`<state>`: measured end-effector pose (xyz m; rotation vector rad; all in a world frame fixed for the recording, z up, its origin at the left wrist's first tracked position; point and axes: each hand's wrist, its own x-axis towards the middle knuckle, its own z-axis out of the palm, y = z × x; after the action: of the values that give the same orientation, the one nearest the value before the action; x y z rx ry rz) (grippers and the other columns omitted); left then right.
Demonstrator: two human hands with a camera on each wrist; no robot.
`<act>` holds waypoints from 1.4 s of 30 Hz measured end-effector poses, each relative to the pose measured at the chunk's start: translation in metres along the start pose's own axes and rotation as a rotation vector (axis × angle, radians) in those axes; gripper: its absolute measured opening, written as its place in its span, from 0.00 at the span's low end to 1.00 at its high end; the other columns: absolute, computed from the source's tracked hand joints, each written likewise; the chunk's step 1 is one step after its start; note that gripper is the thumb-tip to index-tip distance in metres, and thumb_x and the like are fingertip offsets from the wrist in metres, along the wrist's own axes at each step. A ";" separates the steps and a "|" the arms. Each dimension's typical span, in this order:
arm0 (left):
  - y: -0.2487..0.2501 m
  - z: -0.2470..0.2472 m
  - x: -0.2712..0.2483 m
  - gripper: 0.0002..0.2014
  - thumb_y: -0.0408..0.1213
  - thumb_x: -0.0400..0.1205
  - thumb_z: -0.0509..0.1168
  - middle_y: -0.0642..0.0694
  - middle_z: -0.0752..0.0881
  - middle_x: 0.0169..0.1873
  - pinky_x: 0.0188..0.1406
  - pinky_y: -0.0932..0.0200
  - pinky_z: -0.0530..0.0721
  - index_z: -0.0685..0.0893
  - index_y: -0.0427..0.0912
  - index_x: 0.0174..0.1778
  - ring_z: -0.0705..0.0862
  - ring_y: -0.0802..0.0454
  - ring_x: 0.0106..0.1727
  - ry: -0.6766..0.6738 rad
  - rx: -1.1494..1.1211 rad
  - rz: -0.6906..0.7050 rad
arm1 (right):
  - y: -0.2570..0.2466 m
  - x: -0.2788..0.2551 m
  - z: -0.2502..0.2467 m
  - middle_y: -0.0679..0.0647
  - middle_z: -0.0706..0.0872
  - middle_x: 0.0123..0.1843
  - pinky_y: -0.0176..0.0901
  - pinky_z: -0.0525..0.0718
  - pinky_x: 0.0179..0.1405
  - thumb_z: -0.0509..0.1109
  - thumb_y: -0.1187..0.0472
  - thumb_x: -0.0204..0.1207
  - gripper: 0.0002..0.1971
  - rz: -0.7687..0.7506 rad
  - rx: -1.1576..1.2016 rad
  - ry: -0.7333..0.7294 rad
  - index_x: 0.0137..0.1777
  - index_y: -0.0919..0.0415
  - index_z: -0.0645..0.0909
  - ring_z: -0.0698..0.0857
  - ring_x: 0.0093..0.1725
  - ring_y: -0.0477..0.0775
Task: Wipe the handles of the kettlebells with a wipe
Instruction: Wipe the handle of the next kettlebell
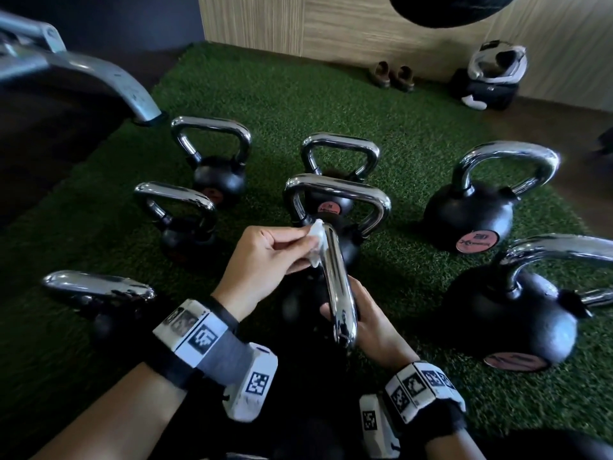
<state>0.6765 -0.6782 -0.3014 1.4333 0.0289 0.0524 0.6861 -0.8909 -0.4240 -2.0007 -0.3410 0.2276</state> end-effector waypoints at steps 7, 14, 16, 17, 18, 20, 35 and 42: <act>0.018 -0.010 -0.005 0.09 0.35 0.70 0.80 0.41 0.95 0.41 0.42 0.61 0.93 0.95 0.41 0.45 0.94 0.52 0.41 -0.115 0.141 -0.021 | -0.001 0.000 -0.001 0.49 0.81 0.73 0.65 0.78 0.76 0.77 0.42 0.76 0.34 -0.008 0.015 -0.001 0.80 0.38 0.69 0.80 0.74 0.52; 0.024 -0.018 -0.027 0.06 0.40 0.68 0.83 0.47 0.95 0.37 0.45 0.61 0.91 0.94 0.49 0.37 0.93 0.56 0.38 -0.341 0.358 0.085 | 0.001 0.000 0.001 0.48 0.82 0.74 0.67 0.78 0.75 0.78 0.40 0.72 0.35 -0.027 0.076 0.011 0.79 0.40 0.71 0.81 0.75 0.52; 0.021 -0.015 -0.039 0.06 0.36 0.69 0.84 0.47 0.95 0.36 0.43 0.64 0.89 0.94 0.48 0.37 0.93 0.56 0.38 -0.394 0.350 0.090 | 0.001 -0.001 0.000 0.49 0.82 0.73 0.68 0.78 0.75 0.79 0.40 0.70 0.37 -0.035 0.081 0.016 0.79 0.40 0.71 0.82 0.73 0.53; 0.018 -0.013 -0.046 0.07 0.34 0.69 0.85 0.47 0.95 0.36 0.42 0.64 0.88 0.94 0.47 0.37 0.92 0.56 0.38 -0.422 0.360 0.091 | 0.002 -0.001 0.000 0.50 0.83 0.72 0.69 0.79 0.74 0.79 0.39 0.70 0.37 -0.038 0.084 0.021 0.78 0.40 0.71 0.82 0.70 0.52; 0.016 -0.012 -0.052 0.08 0.33 0.68 0.85 0.48 0.95 0.36 0.42 0.63 0.89 0.94 0.46 0.36 0.92 0.56 0.38 -0.432 0.374 0.100 | 0.003 -0.001 0.000 0.48 0.84 0.69 0.70 0.80 0.73 0.78 0.38 0.70 0.36 -0.043 0.082 0.025 0.78 0.39 0.71 0.82 0.66 0.50; 0.010 -0.011 -0.060 0.08 0.35 0.67 0.86 0.51 0.95 0.37 0.43 0.63 0.90 0.94 0.47 0.35 0.93 0.57 0.40 -0.389 0.391 0.148 | 0.005 0.000 0.002 0.46 0.83 0.67 0.70 0.81 0.72 0.78 0.38 0.71 0.35 -0.045 0.081 0.026 0.78 0.37 0.71 0.82 0.65 0.50; -0.025 -0.016 -0.074 0.01 0.34 0.77 0.81 0.56 0.96 0.45 0.56 0.52 0.92 0.97 0.43 0.43 0.94 0.60 0.51 -0.369 0.554 0.196 | 0.015 0.001 0.006 0.37 0.78 0.58 0.54 0.81 0.61 0.78 0.42 0.72 0.35 -0.053 0.103 0.045 0.78 0.40 0.71 0.78 0.58 0.44; -0.014 -0.020 -0.064 0.07 0.39 0.69 0.85 0.54 0.95 0.37 0.47 0.63 0.89 0.95 0.50 0.39 0.93 0.61 0.41 -0.186 0.495 0.080 | -0.023 -0.003 -0.021 0.40 0.85 0.62 0.18 0.73 0.61 0.78 0.46 0.75 0.27 -0.132 -0.243 0.101 0.74 0.47 0.82 0.84 0.61 0.40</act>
<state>0.6116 -0.6634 -0.3191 1.9284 -0.1799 -0.0256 0.6866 -0.9003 -0.3937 -2.2087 -0.4520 0.0005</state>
